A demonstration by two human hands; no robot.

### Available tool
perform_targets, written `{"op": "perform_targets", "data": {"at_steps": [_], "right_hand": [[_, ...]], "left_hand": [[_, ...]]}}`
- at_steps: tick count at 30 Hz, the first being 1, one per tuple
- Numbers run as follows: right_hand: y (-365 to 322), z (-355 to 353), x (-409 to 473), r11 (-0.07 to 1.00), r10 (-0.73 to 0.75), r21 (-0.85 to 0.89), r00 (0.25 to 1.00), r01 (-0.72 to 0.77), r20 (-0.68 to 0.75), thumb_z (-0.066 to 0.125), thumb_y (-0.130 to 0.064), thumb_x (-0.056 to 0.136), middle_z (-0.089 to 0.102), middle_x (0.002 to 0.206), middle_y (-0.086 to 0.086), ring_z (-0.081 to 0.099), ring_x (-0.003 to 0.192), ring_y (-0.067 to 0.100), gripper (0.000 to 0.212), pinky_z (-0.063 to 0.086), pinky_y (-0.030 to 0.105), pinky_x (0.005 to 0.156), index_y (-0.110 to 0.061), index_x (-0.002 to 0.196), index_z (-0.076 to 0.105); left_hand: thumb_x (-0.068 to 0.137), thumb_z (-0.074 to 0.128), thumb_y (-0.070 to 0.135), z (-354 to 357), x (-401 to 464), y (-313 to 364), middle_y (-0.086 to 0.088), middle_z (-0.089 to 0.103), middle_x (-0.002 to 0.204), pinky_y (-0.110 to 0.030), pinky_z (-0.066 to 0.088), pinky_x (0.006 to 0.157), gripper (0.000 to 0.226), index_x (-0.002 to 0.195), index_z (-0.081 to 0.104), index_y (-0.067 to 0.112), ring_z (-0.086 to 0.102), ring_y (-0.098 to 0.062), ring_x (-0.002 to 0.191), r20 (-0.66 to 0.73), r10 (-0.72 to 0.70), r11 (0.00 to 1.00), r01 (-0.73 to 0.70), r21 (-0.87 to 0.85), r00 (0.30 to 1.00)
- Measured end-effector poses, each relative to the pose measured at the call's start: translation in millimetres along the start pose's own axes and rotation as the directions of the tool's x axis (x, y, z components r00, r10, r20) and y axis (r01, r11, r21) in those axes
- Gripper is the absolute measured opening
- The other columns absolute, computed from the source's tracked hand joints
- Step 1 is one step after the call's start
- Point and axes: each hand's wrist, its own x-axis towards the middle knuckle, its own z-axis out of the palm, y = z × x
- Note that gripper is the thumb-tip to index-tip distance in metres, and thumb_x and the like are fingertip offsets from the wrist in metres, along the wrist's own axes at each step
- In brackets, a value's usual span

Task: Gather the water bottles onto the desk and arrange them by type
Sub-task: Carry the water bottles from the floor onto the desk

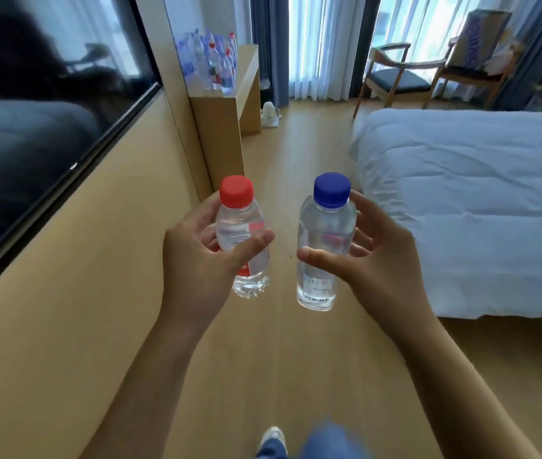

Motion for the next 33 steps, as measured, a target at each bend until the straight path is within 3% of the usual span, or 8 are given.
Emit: {"op": "perform_targets", "data": {"at_steps": [4,9,12,20,25,29,33], "right_hand": [[36.1,2.7,95.3,1.0,-0.001,0.017,1.0,0.001,-0.023,0.091,-0.025,0.062,0.07,0.102,-0.03,0.067,0.098,-0.006,0.072,0.052,0.011,0.082,-0.038,0.123,0.057],[91.5,0.7,227.1,1.0,-0.016,0.025,1.0,0.017,-0.021,0.085,-0.036,0.061,0.064,0.099,-0.042,0.064,0.098,-0.013,0.067,0.047,0.004,0.076,-0.046,0.118,0.052],[127.9,-5.4,315.7,0.999,-0.029,0.032,0.999,0.029,-0.017,0.083,-0.041,0.06,0.061,0.1,-0.045,0.061,0.1,-0.016,0.066,0.046,0.003,0.078,-0.05,0.117,0.051],[198.1,-16.5,540.2,0.998,-0.059,0.007,0.997,0.059,0.044,0.088,-0.032,0.065,0.06,0.106,-0.04,0.059,0.104,-0.015,0.072,0.046,0.005,0.084,-0.051,0.121,0.048],[245.9,-1.5,662.0,0.999,-0.039,0.012,0.996,0.038,0.074,0.089,-0.031,0.064,0.064,0.107,-0.035,0.064,0.106,-0.004,0.071,0.049,0.008,0.084,-0.051,0.12,0.05],[287.9,25.1,765.5,0.999,-0.044,0.014,0.996,0.043,0.08,0.09,-0.03,0.064,0.064,0.105,-0.038,0.063,0.104,-0.008,0.07,0.049,0.007,0.082,-0.052,0.119,0.051],[319.8,50.2,869.8,0.999,-0.03,0.029,0.997,0.028,0.065,0.091,-0.024,0.064,0.066,0.108,-0.034,0.064,0.102,-0.007,0.07,0.049,0.007,0.08,-0.053,0.116,0.053]], "left_hand": [[0.066,0.082,0.036,25.7,97.4,-28.8,0.01,0.074,0.109,-0.018,0.057,0.078,0.065,0.125,0.066,0.015,0.071,-0.004,0.095,-0.007,0.006,1.0,-0.006,0.02,1.0],[0.067,0.082,0.033,79.2,224.1,-73.1,0.01,0.073,0.111,-0.015,0.056,0.077,0.066,0.128,0.064,0.013,0.071,-0.002,0.094,-0.016,0.005,0.999,-0.005,0.039,1.0],[0.07,0.084,0.023,118.1,306.4,-96.1,0.004,0.073,0.112,-0.021,0.058,0.08,0.063,0.128,0.064,0.012,0.072,-0.006,0.096,-0.018,0.0,1.0,0.001,0.031,1.0],[0.072,0.084,0.015,193.6,507.0,-137.5,0.007,0.076,0.104,-0.017,0.057,0.076,0.054,0.123,0.066,0.011,0.073,-0.007,0.092,-0.053,-0.024,0.999,0.025,0.02,0.998],[0.07,0.083,0.022,221.2,622.0,-180.2,0.004,0.076,0.104,-0.021,0.058,0.077,0.054,0.121,0.067,0.012,0.073,-0.01,0.093,-0.094,-0.047,0.999,0.047,0.004,0.995],[0.068,0.083,0.027,237.3,726.0,-224.2,0.004,0.075,0.104,-0.019,0.057,0.076,0.055,0.119,0.067,0.012,0.073,-0.01,0.092,-0.096,-0.048,0.999,0.049,0.005,0.994],[0.07,0.085,0.013,251.6,834.0,-265.1,0.008,0.076,0.099,-0.017,0.056,0.075,0.047,0.113,0.068,0.019,0.073,-0.008,0.09,-0.064,-0.076,0.997,0.075,-0.018,0.995]]}}
